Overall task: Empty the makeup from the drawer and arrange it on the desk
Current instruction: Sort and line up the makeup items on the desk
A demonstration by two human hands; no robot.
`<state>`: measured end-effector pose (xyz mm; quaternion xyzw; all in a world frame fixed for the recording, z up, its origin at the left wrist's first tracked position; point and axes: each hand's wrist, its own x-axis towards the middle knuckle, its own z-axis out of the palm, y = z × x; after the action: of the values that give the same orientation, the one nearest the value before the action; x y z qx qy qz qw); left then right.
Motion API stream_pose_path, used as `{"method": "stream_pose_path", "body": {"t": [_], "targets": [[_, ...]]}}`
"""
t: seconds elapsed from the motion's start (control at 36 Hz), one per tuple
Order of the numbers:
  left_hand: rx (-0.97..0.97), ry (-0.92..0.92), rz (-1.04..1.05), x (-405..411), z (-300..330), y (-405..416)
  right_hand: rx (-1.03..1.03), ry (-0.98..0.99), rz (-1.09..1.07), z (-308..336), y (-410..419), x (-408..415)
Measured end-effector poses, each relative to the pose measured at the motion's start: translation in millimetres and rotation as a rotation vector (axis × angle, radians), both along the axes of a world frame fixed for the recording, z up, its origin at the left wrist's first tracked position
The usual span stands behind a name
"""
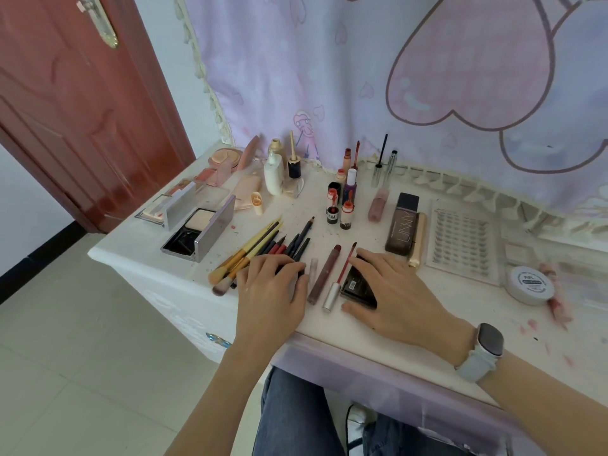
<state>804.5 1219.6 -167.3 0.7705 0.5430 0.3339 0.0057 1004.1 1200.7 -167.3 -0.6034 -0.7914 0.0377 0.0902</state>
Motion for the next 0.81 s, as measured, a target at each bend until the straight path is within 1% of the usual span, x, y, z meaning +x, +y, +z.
{"method": "stream_pose_path", "body": {"t": [0.11, 0.33, 0.44, 0.53, 0.58, 0.67, 0.72, 0.78, 0.81], "targets": [[-0.035, 0.041, -0.041, -1, 1, -5, 0.002, 0.097, 0.047, 2, 6, -6], [-0.059, 0.059, -0.087, -6, 2, -11, -0.048, 0.248, 0.047, 7, 11, -15], [-0.083, 0.010, -0.068, -8, 3, -11, -0.017, 0.291, 0.049, 8, 8, -11], [-0.085, -0.093, -0.047, -7, 4, -11, 0.013, 0.417, 0.036, 16, 6, -6], [-0.119, -0.216, -0.053, -4, 7, -9, 0.016, 0.580, 0.026, 25, 6, -3], [-0.209, -0.402, -0.113, 2, 17, -7, -0.012, 0.964, -0.003, 41, 8, -1], [-0.283, -0.459, -0.185, 8, 23, -6, -0.079, 1.259, -0.043, 51, 9, -1], [-0.339, -0.473, -0.271, 13, 27, -8, -0.204, 1.612, -0.085, 57, 12, -2], [-0.346, -0.468, -0.311, 16, 29, -9, -0.266, 1.753, -0.101, 59, 13, -3]]}}
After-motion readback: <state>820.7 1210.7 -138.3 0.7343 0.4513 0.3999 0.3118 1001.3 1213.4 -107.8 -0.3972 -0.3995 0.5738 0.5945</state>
